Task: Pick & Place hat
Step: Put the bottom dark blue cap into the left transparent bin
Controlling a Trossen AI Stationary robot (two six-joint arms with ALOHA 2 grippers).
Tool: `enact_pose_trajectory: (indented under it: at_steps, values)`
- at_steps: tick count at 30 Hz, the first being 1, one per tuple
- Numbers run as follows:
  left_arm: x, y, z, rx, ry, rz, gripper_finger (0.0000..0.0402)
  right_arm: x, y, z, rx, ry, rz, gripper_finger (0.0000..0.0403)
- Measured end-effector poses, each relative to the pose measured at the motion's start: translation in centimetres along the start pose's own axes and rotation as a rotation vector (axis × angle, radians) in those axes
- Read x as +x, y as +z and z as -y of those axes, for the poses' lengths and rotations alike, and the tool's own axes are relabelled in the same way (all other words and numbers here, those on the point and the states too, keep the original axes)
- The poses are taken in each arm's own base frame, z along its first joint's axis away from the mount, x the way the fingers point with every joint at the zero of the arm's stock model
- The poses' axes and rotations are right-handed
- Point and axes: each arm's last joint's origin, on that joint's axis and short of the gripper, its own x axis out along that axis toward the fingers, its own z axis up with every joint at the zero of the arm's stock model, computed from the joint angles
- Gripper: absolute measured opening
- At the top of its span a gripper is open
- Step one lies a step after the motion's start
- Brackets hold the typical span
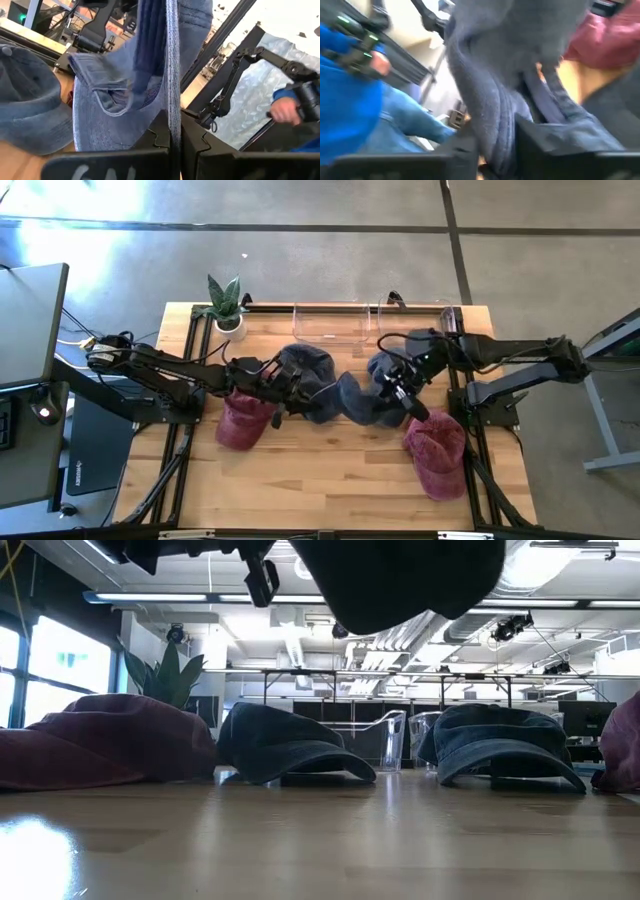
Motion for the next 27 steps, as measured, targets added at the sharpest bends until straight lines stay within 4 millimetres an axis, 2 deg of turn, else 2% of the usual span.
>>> enact_pose_trajectory:
  at_steps: [2, 6, 9, 15, 19, 22, 27]
  values:
    - [0.0, -0.3, -0.2, 0.014, 0.009, -0.035, 0.0, -0.7, 0.3, -0.5, 0.02, 0.043, 0.034, 0.0019]
    - [0.0, -0.6, -0.4, 0.064, 0.041, -0.084, 0.0003, -2.4, 0.9, -1.7, 0.117, 0.121, 0.116, 0.0027]
    - [0.5, -1.5, -1.2, 0.127, 0.075, -0.122, 0.0026, -2.9, 1.0, -1.9, 0.162, 0.174, 0.109, 0.0009]
    - [0.6, -1.9, -3.7, 0.122, 0.141, -0.174, 0.0127, -1.2, 1.0, -0.1, 0.237, 0.121, 0.07, 0.0006]
    - [0.3, -1.5, -4.6, 0.076, 0.092, -0.215, 0.0177, 0.0, 0.9, 1.3, 0.279, 0.053, 0.052, 0.0006]
    - [-1.0, -0.9, -4.9, 0.0, 0.109, -0.273, 0.019, 0.2, 1.1, 2.3, 0.311, -0.015, 0.074, 0.0003]
    - [-3.4, 1.5, -3.0, -0.054, 0.151, -0.315, 0.0192, -0.8, 1.9, 3.6, 0.382, -0.163, 0.177, 0.0003]
